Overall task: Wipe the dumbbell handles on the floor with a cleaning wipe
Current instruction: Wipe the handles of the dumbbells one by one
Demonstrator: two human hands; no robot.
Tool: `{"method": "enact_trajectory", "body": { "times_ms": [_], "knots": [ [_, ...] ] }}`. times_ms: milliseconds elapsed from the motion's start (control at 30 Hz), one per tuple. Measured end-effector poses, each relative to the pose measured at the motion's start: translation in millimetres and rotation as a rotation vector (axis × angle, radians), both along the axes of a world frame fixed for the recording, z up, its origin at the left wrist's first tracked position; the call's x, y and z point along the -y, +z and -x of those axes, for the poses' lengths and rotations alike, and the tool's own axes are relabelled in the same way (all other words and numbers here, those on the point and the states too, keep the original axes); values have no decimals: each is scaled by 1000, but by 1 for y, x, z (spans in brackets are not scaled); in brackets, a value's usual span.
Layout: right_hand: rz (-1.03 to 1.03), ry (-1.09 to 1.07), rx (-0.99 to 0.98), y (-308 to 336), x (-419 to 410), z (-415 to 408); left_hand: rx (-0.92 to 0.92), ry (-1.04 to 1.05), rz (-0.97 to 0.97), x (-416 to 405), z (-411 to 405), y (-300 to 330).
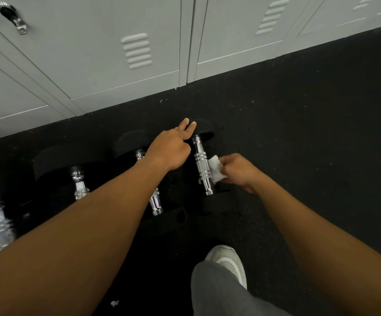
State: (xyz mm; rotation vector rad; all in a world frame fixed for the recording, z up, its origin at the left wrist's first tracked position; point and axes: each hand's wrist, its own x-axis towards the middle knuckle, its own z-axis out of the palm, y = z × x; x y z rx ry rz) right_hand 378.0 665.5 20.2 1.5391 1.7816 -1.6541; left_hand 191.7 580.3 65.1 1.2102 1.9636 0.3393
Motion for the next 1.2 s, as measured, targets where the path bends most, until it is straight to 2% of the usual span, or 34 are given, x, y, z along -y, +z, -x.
{"method": "enact_trajectory", "body": {
  "times_ms": [67,167,300,467,800,1033,1200],
  "knots": [
    [7,189,83,2,3,2,4,0,0,0,-1,-1],
    [107,304,131,6,6,12,-9,-1,0,-1,-1,0],
    [249,229,129,20,-1,7,-5,-8,-2,-1,0,0],
    [261,73,108,18,-17,-15,-6,-6,-8,1,1,0],
    [157,58,97,19,10,3,-18,-18,3,0,0,1],
    [54,127,181,36,9,5,-4,1,-7,2,0,-1],
    [43,56,154,31,26,19,-28,-10,-2,0,0,0]
  ]
}}
